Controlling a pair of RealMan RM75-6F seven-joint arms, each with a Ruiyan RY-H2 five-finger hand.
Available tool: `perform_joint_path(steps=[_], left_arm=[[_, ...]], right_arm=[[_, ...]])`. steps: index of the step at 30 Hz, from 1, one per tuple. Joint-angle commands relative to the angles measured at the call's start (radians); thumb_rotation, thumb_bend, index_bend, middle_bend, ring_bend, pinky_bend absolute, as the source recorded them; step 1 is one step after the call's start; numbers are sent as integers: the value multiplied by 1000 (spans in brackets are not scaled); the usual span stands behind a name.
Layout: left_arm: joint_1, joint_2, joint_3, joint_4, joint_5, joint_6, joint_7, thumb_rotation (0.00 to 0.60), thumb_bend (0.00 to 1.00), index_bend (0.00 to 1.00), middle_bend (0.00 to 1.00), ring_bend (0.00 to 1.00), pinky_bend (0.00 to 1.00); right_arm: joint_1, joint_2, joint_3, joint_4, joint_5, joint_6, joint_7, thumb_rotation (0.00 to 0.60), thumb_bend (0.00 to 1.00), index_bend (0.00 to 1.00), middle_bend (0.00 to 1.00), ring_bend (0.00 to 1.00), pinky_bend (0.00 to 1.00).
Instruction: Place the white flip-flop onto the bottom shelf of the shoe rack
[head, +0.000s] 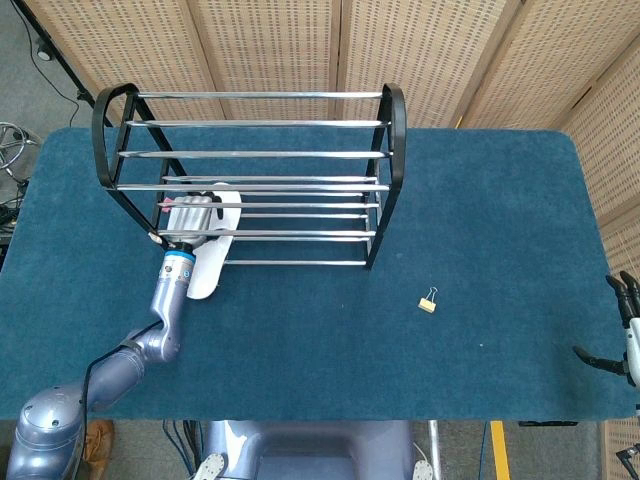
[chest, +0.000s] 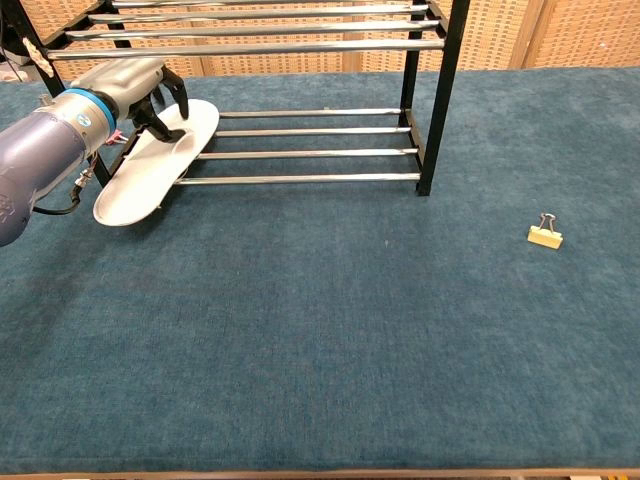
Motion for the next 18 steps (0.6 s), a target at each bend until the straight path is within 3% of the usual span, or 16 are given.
perform_joint_path(steps=[1,12,18], left_arm=[[2,3,2,-4,-1,-2,-2,600,140,341,160,158,474],[13,30,21,-59,26,24,-15,600,90,339,152,128,413],[24,56,37,-122,30,26,21,600,55,276,128,88,382]], right_arm=[[0,1,0,-2,0,0,0,600,0,0,0,0,0],[1,3,-1,-5,-1,0,1,600,0,0,0,0,0],[-2,6,0,-6,0,5,7,600,0,0,0,0,0]])
